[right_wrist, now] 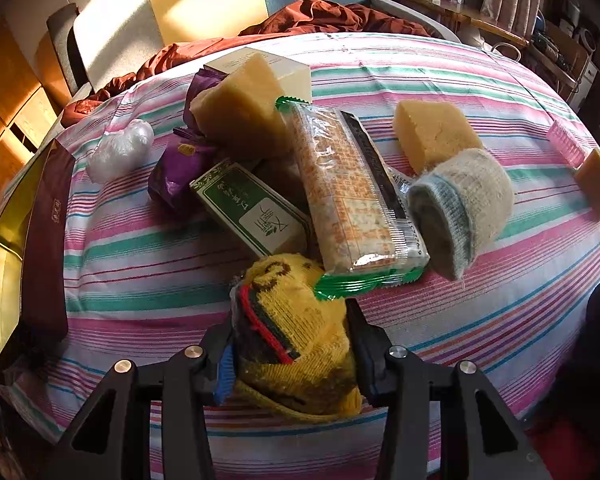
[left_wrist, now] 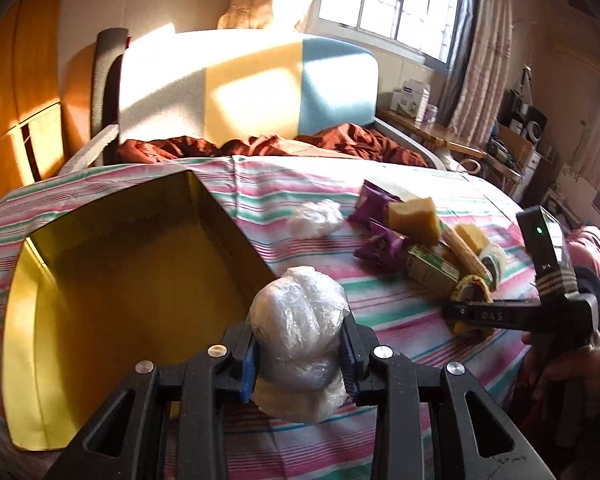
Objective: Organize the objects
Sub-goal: 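Drop the white bundle into the gold tray while the right gripper grasps the yellow hat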
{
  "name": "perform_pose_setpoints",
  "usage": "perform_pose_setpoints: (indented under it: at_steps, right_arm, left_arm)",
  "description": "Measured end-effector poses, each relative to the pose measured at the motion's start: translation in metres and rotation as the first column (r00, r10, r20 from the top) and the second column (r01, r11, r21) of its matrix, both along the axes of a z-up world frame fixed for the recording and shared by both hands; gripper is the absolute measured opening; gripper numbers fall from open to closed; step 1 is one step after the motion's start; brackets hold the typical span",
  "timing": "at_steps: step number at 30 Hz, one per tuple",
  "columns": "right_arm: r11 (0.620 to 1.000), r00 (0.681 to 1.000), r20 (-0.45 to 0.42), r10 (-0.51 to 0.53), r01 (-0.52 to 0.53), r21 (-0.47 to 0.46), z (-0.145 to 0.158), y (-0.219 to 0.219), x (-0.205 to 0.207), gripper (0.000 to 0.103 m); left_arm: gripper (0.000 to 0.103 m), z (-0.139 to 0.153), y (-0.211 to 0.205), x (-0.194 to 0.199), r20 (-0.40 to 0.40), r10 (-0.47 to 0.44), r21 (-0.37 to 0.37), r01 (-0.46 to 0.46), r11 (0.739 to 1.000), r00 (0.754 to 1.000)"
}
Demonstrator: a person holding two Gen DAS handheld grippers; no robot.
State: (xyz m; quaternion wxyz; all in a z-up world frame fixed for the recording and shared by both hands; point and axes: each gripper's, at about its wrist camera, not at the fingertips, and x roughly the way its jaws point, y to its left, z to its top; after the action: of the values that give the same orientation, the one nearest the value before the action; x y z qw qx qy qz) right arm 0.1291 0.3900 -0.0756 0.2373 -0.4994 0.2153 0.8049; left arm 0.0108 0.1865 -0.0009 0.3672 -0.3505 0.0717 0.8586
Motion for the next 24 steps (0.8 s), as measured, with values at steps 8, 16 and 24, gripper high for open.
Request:
perform_pose_setpoints:
  at_steps: [8,16,24]
  right_arm:
    - [1.0,1.0,0.005,0.012,-0.012,0.016,-0.002,-0.004,-0.009,0.047]
    - [0.999,1.0,0.018,0.026,-0.026,0.041,-0.003,-0.007,-0.014,0.047]
    - [0.998,0.999,0.006,0.051,-0.051,0.037,-0.002,-0.011,-0.013,0.047]
  left_arm:
    - [0.034,-0.011,-0.087,-0.057,-0.045,0.323,-0.111,-0.326,0.939,0.945]
    - [0.036,-0.041,-0.134,-0.077,-0.05,0.464,-0.199,-0.464,0.863,0.884]
    - [0.066,-0.041,-0.146,-0.072,-0.031,0.494,-0.156,-0.492,0.856,0.869]
